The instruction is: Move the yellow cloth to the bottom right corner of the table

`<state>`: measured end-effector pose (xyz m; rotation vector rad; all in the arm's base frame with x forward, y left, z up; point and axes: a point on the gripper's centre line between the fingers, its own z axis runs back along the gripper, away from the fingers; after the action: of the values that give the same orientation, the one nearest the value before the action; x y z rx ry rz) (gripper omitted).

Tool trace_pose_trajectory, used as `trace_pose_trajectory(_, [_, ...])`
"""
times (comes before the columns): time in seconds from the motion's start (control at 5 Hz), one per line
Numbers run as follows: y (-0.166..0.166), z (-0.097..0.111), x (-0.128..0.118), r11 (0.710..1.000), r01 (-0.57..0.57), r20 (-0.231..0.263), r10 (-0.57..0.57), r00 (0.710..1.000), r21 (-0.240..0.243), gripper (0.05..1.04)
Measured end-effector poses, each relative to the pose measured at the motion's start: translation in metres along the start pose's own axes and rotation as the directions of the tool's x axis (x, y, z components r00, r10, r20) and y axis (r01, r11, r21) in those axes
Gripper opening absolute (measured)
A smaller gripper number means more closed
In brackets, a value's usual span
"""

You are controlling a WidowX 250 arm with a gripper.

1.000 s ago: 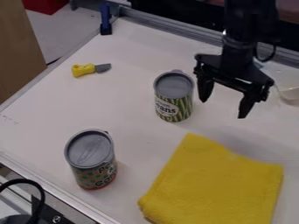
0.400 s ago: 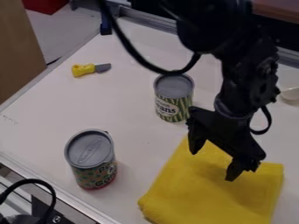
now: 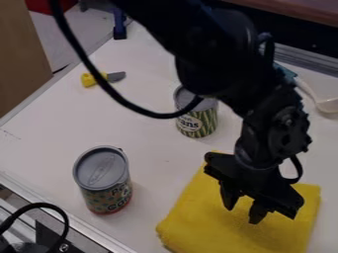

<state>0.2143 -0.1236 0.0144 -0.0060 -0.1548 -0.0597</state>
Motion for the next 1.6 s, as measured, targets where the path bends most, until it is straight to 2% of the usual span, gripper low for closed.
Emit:
trace_pose_trajectory(0.2, [-0.002, -0.004, 0.002, 1.000, -0.018, 0.025, 0.018, 1.000, 0.000, 0.162])
trace_pose_trajectory(0.4, [-0.002, -0.020, -0.005, 1.000, 0.018, -0.021, -0.017, 1.000, 0.019, 0.055])
trace_pose_trajectory(0.6, [-0.006, -0.027, -0.006, 1.000, 0.027, -0.071, -0.026, 0.997, 0.015, 0.052])
trace_pose_trajectory(0.8, [-0.005, -0.034, -0.003, 1.000, 0.020, -0.064, -0.019, 0.998, 0.010, 0.052])
trace_pose_trajectory(1.0, [-0.002, -0.036, -0.001, 0.996, -0.087, -0.022, 0.087, 0.996, 0.019, 0.052])
trace_pose_trajectory(1.2, [-0.003, -0.036, -0.001, 0.968, -0.249, 0.049, 0.248, 0.967, 0.022, 0.052])
trace_pose_trajectory(1.4, [-0.004, -0.037, 0.000, 0.930, -0.366, 0.089, 0.361, 0.928, 0.042, 0.052])
trace_pose_trajectory(1.6, [-0.014, -0.040, 0.011, 0.909, -0.414, 0.100, 0.408, 0.907, 0.052, 0.052])
